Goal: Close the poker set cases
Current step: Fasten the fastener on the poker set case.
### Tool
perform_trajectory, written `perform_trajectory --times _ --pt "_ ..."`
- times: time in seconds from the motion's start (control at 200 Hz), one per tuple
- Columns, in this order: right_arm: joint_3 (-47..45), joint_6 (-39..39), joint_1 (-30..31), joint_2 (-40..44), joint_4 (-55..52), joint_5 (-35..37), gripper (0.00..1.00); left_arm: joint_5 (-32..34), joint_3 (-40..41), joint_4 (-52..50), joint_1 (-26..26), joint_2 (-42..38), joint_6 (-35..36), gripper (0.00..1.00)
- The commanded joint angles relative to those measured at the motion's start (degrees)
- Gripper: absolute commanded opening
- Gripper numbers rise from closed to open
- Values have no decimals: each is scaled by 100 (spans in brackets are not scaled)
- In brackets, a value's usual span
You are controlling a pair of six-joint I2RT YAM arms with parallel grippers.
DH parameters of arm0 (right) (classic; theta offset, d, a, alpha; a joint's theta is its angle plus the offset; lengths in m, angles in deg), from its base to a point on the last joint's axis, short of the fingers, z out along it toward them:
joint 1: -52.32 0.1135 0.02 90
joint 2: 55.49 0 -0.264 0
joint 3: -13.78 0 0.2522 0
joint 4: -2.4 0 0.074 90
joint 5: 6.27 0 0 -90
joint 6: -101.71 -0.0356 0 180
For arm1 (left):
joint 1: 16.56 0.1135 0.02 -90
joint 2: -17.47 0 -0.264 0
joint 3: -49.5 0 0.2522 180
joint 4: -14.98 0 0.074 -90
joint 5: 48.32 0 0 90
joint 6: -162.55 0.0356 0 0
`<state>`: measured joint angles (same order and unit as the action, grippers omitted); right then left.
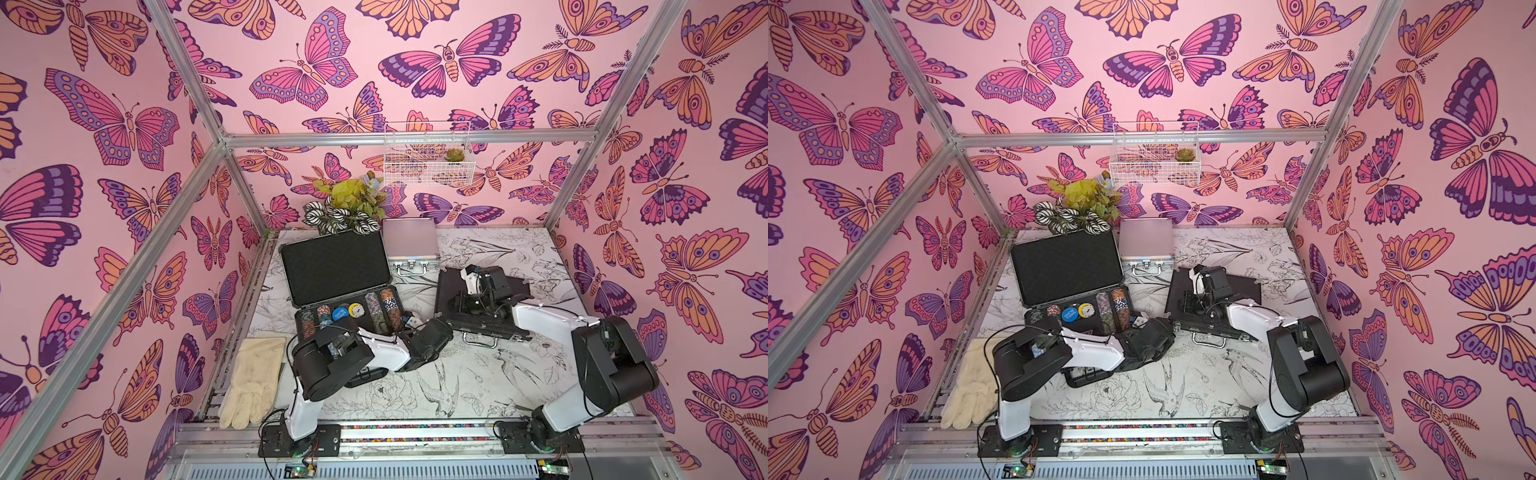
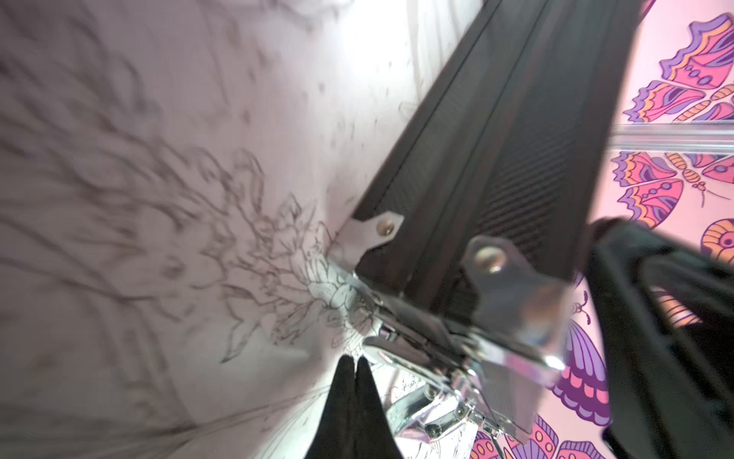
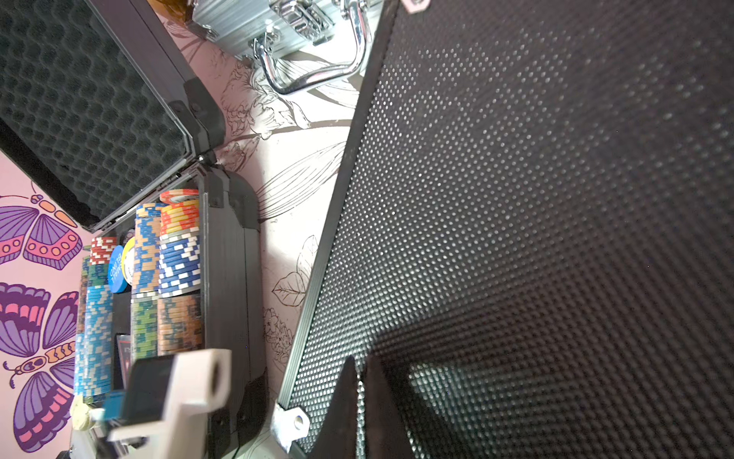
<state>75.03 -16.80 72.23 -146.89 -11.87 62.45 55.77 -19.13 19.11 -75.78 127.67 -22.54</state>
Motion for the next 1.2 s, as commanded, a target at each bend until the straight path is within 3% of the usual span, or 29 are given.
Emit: perform_trajectory --times 0.0,0.316,0.521,1.192 --pt "-381 27 58 -528 -1609 203 11 304 160 -622 95 -337 222 0" --pt "-284 78 49 -521 -1740 288 11 9 -97 -620 96 -258 629 0" --pt "-266 54 -4 -509 -1768 283 11 -318 -374 -456 60 98 492 0" --pt "-321 35 -2 -544 -1699 128 9 107 -642 -102 130 904 37 0"
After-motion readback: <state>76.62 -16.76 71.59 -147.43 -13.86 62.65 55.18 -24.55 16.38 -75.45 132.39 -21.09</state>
